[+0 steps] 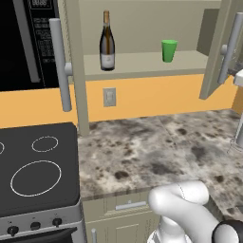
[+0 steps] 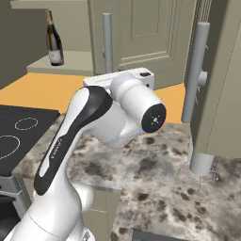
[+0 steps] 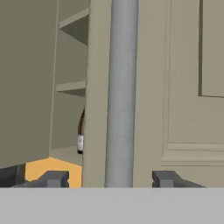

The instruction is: Open the cabinet directly in front. Then move the wine and the cup to the dining counter with the jar on it.

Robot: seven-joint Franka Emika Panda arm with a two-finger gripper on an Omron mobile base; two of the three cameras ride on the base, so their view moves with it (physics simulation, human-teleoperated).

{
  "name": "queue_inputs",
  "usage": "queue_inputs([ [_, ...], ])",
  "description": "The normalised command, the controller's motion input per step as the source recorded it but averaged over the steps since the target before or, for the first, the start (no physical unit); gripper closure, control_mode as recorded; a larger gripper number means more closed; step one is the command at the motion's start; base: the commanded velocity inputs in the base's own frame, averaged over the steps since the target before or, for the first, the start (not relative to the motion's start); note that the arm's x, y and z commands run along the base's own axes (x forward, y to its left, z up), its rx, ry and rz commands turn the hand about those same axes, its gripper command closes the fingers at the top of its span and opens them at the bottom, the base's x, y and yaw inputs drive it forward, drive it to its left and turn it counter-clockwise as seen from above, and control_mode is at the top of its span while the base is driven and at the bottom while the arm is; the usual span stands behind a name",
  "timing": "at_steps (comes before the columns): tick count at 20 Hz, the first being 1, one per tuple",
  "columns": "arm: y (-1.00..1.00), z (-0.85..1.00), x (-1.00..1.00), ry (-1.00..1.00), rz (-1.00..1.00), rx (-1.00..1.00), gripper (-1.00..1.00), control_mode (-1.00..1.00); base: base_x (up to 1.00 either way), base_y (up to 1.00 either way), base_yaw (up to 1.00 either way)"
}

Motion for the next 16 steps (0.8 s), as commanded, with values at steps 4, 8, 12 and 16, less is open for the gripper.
queue_inputs([
  [4, -0.12, -0.06, -1.00, -0.02, -0.05, 0.03, -1.00, -1.00, 0.00, 0.00, 0.00],
  [8, 0.61, 0.00, -0.99, -0.22, -0.08, 0.00, -1.00, -1.00, 0.00, 0.00, 0.00],
  [12, 1.00, 0.00, -0.78, -0.31, -0.06, -0.11, -1.00, -1.00, 0.00, 0.00, 0.00],
  [16, 1.00, -0.08, -0.43, -0.24, -0.05, -0.33, -1.00, -1.00, 0.00, 0.00, 0.00],
])
